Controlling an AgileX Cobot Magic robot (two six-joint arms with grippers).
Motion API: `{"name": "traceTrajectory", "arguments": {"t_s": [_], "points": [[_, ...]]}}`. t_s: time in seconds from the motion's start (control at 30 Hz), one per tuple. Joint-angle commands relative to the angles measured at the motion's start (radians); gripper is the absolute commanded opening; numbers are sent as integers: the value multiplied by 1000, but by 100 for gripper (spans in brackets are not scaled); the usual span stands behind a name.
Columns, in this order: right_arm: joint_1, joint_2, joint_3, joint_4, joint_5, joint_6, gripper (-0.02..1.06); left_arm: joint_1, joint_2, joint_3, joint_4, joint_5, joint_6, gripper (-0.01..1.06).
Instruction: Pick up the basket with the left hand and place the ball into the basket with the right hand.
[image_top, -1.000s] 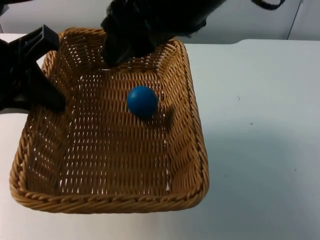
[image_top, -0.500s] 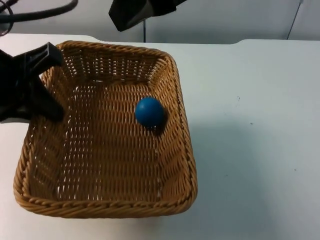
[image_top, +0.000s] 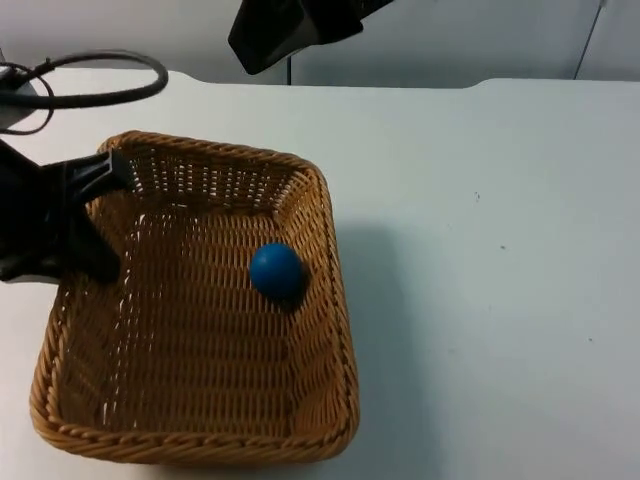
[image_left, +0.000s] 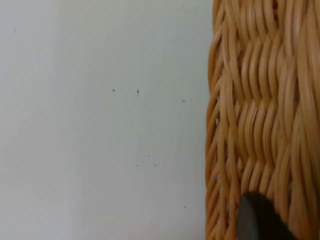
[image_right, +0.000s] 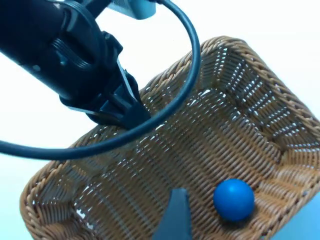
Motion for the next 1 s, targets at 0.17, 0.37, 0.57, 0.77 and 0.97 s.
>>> {"name": "traceTrajectory", "arguments": {"t_s": [0.17,0.37,0.57,0.77,0.97], "points": [[2,-10,-5,-6,2,-6,72,-1,31,-3,-27,-37,22,0],[2,-10,-5,-6,4,-6,72,-1,44,-3,-27,-54,22,0],[2,-10,-5,-6,4,-6,72,-1,46,-3,-19,-81,26,8],[2,-10,-5,-6,4,-6,72,-1,46,-3,-19,-108,26,22],[2,-10,-5,-6,3,-6,71,-1,46,-3,-17,-119,49,41]]}}
